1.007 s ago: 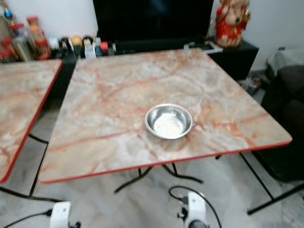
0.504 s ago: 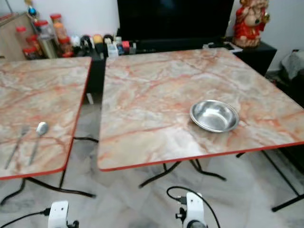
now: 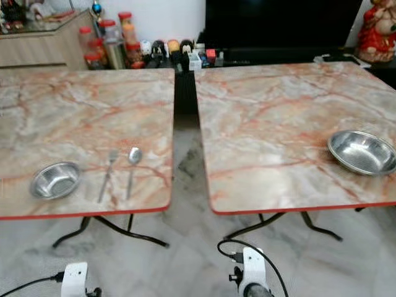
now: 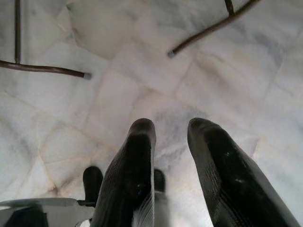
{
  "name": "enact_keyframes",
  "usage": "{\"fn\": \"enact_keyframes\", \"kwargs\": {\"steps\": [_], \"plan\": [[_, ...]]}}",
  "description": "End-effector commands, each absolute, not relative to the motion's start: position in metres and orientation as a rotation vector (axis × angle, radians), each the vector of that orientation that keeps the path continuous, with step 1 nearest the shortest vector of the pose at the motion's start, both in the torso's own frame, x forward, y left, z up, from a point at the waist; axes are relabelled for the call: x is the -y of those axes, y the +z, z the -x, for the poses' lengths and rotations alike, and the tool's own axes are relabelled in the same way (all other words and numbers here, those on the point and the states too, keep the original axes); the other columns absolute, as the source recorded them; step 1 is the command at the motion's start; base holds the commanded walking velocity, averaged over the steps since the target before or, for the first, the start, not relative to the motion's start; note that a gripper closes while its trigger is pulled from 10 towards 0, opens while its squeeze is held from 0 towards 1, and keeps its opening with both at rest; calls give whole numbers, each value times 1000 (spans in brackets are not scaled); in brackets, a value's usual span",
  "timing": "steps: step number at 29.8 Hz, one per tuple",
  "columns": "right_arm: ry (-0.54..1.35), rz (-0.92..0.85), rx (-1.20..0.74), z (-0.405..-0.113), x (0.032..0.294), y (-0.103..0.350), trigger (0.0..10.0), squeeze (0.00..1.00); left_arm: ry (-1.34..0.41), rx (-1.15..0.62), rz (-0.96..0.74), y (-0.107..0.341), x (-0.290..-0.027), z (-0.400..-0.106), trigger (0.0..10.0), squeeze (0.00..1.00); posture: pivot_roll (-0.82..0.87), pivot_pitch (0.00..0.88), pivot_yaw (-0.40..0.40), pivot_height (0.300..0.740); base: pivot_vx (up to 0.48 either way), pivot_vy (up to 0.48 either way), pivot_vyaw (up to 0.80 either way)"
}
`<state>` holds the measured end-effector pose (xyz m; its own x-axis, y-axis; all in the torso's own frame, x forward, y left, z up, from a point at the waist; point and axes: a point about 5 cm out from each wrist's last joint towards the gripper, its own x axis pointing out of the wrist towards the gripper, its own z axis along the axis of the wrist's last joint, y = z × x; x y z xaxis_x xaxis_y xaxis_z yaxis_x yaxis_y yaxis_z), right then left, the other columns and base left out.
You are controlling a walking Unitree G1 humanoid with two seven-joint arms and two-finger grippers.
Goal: Setting the table
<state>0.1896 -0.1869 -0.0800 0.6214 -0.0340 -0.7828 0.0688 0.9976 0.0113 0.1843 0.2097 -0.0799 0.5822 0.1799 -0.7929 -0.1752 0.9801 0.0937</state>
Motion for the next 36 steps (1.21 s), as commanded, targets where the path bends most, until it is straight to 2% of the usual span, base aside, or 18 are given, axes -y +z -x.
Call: {"fn": "enact_keyframes", "kwargs": {"steps": [1, 12, 18, 27, 36], "plan": [[-56, -39, -909, -188, 185, -81, 10000, 0, 216, -934, 1, -80, -211, -183, 10000, 0, 1, 0, 19, 740, 0, 480, 0], [-48, -38, -904, -190, 183, -80, 10000, 0, 216, -931, -8, -80, -212, -184, 10000, 0, 2, 0, 22, 740, 0, 455, 230], [-44, -44, -913, -188, 179, -82, 10000, 0, 206, -927, -36, -79, -216, -184, 10000, 0, 4, 0, 44, 740, 0, 0, 0], [-66, -75, -927, -181, 171, -86, 10000, 0, 210, -846, -56, -67, -236, -196, 10000, 0, 11, 0, 104, 740, 0, 0, 0], [-44, -68, -943, -176, 166, -89, 10000, 0, 204, -848, -71, -66, -243, -194, 10000, 0, 21, 0, 104, 740, 0, 0, 0]]}}
